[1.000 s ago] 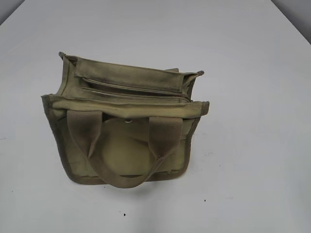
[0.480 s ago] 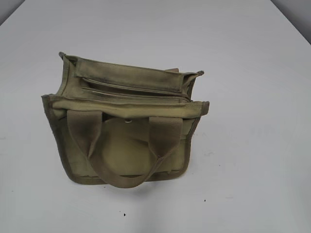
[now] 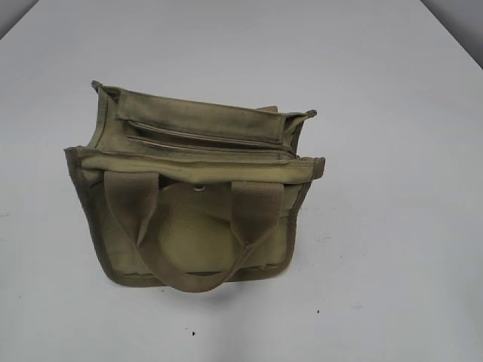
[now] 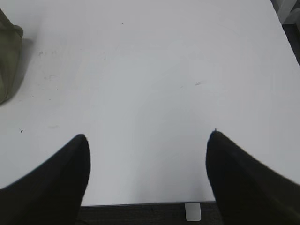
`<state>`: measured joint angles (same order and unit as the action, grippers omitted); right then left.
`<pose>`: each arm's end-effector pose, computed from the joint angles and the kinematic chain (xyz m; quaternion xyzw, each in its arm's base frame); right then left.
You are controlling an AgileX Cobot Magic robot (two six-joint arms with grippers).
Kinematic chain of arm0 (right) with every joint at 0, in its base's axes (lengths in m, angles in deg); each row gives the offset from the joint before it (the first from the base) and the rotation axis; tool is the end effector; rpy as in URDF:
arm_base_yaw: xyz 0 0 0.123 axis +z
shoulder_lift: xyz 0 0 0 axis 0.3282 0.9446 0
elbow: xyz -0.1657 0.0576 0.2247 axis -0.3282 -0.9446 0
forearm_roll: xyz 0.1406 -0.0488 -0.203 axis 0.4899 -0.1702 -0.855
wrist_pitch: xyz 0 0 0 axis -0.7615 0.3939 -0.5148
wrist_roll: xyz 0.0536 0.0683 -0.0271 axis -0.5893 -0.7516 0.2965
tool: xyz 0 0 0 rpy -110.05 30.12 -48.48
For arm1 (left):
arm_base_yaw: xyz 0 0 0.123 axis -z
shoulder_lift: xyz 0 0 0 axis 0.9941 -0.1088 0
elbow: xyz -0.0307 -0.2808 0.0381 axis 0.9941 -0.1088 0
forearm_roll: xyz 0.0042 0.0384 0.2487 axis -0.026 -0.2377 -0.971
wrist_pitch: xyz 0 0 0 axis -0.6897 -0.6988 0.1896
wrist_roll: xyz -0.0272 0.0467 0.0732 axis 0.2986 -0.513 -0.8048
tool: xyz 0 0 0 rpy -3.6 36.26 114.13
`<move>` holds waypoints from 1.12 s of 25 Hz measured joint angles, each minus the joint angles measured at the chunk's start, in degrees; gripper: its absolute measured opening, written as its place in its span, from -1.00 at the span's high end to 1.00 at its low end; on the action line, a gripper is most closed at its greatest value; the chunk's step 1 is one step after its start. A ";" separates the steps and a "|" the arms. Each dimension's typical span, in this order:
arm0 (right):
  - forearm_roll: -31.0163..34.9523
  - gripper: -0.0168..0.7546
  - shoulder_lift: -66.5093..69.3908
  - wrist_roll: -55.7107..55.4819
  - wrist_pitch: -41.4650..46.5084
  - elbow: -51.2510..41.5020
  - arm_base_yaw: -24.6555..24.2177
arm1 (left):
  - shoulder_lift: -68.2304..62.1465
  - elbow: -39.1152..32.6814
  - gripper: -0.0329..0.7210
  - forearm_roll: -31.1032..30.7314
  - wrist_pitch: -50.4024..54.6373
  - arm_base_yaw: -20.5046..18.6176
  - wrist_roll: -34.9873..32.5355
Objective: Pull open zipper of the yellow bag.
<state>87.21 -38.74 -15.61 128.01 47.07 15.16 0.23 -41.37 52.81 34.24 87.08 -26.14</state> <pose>0.0102 0.0054 0.2694 -0.0469 0.8869 -0.0195 0.4591 -0.0079 -0.0001 0.2825 0.0441 0.8452 -0.0065 0.5326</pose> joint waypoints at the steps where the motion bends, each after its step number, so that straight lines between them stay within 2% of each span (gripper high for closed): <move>1: 0.00 -0.58 0.00 0.00 0.00 0.00 0.00 | 0.00 0.00 -0.02 0.00 0.00 0.00 0.00; 18: 0.00 -0.58 0.00 0.00 0.00 0.00 0.00 | 0.00 0.00 0.13 0.00 0.00 0.00 0.00; 28: 0.00 -0.58 0.00 0.00 0.00 0.00 0.00 | 0.00 0.00 0.15 0.00 0.00 0.00 0.00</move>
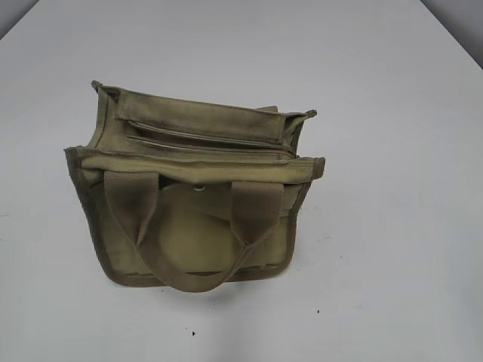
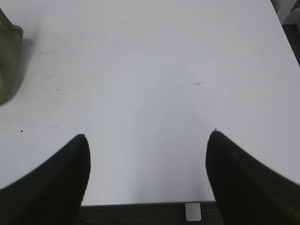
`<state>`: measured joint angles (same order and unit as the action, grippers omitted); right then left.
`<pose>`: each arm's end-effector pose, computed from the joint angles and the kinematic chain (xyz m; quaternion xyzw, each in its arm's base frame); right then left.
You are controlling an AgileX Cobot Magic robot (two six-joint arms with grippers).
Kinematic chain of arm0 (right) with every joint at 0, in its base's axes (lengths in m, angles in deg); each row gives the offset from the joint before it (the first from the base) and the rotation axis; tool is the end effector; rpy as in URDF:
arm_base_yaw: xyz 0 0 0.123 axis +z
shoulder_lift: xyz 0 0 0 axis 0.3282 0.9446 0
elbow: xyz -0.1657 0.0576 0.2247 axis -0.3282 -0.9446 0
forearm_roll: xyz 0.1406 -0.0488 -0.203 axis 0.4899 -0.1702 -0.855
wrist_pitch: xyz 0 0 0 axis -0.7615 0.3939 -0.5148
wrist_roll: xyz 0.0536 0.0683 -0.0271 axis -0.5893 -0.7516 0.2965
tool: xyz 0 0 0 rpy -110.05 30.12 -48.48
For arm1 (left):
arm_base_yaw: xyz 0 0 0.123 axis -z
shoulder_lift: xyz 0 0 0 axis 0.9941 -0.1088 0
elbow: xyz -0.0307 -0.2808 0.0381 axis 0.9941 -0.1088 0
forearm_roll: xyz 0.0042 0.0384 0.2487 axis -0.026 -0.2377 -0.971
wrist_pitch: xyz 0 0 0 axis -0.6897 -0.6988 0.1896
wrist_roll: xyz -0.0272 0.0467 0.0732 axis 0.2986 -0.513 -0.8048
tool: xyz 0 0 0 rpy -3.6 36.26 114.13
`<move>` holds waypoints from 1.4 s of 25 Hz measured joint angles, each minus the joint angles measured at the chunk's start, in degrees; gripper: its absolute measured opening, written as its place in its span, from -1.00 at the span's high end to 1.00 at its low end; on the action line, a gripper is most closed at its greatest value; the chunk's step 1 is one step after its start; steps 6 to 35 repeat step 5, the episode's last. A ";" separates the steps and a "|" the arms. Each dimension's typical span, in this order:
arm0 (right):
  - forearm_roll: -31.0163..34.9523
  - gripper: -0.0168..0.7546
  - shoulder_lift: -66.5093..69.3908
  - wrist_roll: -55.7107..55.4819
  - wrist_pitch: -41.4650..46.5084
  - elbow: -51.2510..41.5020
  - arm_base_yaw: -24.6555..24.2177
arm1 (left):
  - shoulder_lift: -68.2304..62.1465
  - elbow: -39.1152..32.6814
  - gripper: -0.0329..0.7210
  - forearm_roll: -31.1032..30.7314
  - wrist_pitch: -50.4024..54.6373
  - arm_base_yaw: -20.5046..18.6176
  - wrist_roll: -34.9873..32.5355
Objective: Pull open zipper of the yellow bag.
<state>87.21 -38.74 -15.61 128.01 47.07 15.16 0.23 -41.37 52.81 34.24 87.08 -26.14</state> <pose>0.0102 0.0054 0.2694 -0.0469 0.8869 -0.0195 0.4591 -0.0079 -0.0001 0.2825 0.0441 0.8452 -0.0065 0.5326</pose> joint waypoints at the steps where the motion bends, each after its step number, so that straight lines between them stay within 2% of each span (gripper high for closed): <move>1: 0.00 -0.58 0.00 0.00 0.00 0.00 0.00 | 0.00 0.00 0.15 0.00 0.00 0.00 0.00; 35: 0.00 -0.58 0.00 0.00 0.00 0.00 0.00 | 0.00 0.00 0.18 0.00 0.00 0.00 0.00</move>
